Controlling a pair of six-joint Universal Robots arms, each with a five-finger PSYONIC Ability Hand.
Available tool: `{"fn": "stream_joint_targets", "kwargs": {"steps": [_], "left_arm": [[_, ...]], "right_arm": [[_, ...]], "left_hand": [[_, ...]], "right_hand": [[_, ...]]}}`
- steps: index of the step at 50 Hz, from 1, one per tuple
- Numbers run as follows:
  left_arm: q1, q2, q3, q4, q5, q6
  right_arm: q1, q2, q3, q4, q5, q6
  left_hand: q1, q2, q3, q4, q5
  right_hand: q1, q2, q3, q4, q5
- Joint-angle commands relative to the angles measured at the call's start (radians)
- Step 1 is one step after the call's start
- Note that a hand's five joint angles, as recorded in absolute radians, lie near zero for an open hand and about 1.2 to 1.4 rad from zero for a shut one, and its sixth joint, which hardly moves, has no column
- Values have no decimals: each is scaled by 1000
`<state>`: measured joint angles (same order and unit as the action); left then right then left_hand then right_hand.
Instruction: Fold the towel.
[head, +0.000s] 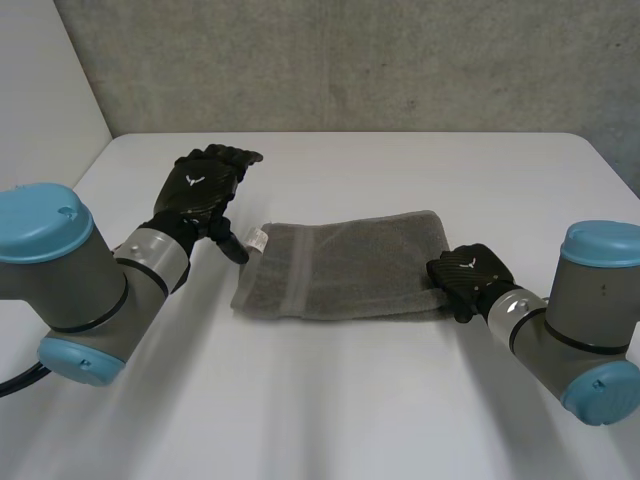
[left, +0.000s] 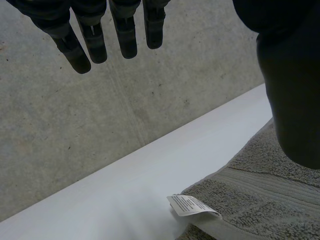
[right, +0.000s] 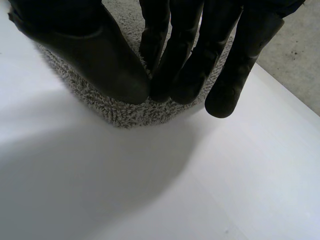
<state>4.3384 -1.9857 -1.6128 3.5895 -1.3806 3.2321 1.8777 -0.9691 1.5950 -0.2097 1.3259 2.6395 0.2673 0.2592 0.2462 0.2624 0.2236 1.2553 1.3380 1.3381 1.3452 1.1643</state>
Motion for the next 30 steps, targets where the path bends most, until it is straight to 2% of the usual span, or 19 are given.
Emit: {"fn": "stream_joint_targets", "kwargs": {"steps": [1, 8, 11, 13, 16, 21, 24, 26, 30], "left_arm": [[0, 2, -1, 0, -2, 0], [0, 5, 1, 0, -2, 0], [1, 11, 4, 0, -2, 0], [7, 16, 10, 0, -3, -2], [12, 21, 13, 0, -5, -2], [35, 80, 16, 0, -44, -24], [47, 93, 14, 0, -61, -41], [69, 103, 16, 0, -87, -84], [83, 120, 16, 0, -91, -118]], "right_arm": [[3, -14, -16, 3, 6, 10], [18, -54, -58, 4, 22, 13], [70, -63, -118, 6, 18, 7], [176, -57, -209, 9, 18, -1], [222, -45, -253, 9, 12, -1], [383, 85, -426, 3, -1, -3], [425, 127, -467, 3, -13, -4], [483, 222, -536, 3, -53, -3], [517, 305, -593, 3, -74, -3]], "left_hand": [[-83, -75, -62, -78, -214], [-83, -75, -62, -78, -214], [-86, -78, -65, -81, -217], [-86, -78, -65, -81, -217], [-86, -78, -65, -81, -217], [-89, -81, -68, -84, -220], [-89, -81, -68, -84, -220], [-86, -78, -65, -81, -217], [-86, -78, -65, -81, -217]], "right_hand": [[141, 58, 58, 51, 57], [141, 58, 58, 51, 57], [141, 58, 58, 51, 57], [141, 58, 58, 51, 57], [141, 58, 58, 51, 57], [141, 58, 58, 51, 57], [141, 58, 58, 51, 57], [141, 58, 58, 51, 57], [141, 58, 58, 51, 57]]}}
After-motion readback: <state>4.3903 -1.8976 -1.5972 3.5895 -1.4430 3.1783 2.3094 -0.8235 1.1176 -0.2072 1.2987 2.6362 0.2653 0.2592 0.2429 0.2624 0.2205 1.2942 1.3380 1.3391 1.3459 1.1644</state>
